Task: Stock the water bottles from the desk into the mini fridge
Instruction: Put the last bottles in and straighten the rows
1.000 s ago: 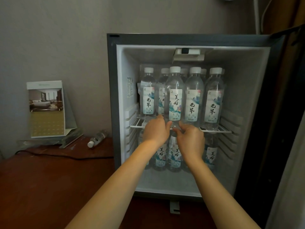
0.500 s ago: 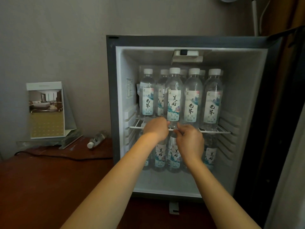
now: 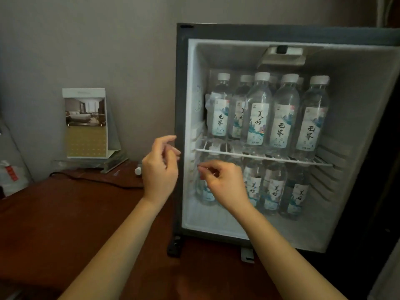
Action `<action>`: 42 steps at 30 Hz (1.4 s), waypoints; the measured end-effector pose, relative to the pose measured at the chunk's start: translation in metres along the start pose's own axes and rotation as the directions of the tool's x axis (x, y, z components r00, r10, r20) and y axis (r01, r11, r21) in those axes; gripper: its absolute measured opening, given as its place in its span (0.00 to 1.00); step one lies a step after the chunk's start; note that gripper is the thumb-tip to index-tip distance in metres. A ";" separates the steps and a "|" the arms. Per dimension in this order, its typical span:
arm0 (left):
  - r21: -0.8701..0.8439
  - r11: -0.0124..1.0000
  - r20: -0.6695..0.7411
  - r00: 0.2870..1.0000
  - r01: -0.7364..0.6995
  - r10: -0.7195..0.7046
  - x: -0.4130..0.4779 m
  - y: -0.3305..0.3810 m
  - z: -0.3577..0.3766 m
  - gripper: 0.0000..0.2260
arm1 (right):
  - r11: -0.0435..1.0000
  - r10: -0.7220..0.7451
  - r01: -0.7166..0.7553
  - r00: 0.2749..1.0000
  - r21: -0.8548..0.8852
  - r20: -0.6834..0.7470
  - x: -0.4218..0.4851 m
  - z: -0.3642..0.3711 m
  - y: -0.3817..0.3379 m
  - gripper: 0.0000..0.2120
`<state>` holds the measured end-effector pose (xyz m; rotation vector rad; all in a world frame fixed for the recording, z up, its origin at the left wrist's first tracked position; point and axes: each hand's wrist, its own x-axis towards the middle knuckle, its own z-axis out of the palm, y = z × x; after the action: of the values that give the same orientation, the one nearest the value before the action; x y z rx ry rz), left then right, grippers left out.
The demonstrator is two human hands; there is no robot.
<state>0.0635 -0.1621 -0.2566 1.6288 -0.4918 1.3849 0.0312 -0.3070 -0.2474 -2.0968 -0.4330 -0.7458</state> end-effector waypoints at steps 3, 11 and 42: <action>0.118 0.977 -0.092 0.982 0.178 -0.168 -0.005 -0.051 -0.034 0.11 | 1.000 -0.023 0.021 0.973 0.013 0.228 -0.003 0.043 -0.014 0.07; 0.394 0.742 -0.101 0.827 0.543 -0.553 -0.045 -0.180 -0.075 0.10 | 0.908 0.185 0.065 0.825 -0.415 0.534 0.025 0.157 -0.016 0.13; 0.617 0.725 0.141 0.862 0.308 -0.486 -0.059 -0.265 -0.072 0.27 | 0.943 0.312 -0.325 0.939 -0.075 -0.143 0.185 0.337 0.038 0.14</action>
<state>0.2120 0.0161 -0.4146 2.2950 0.1636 0.9987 0.3112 -0.0482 -0.3073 -2.1240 0.0184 -0.7155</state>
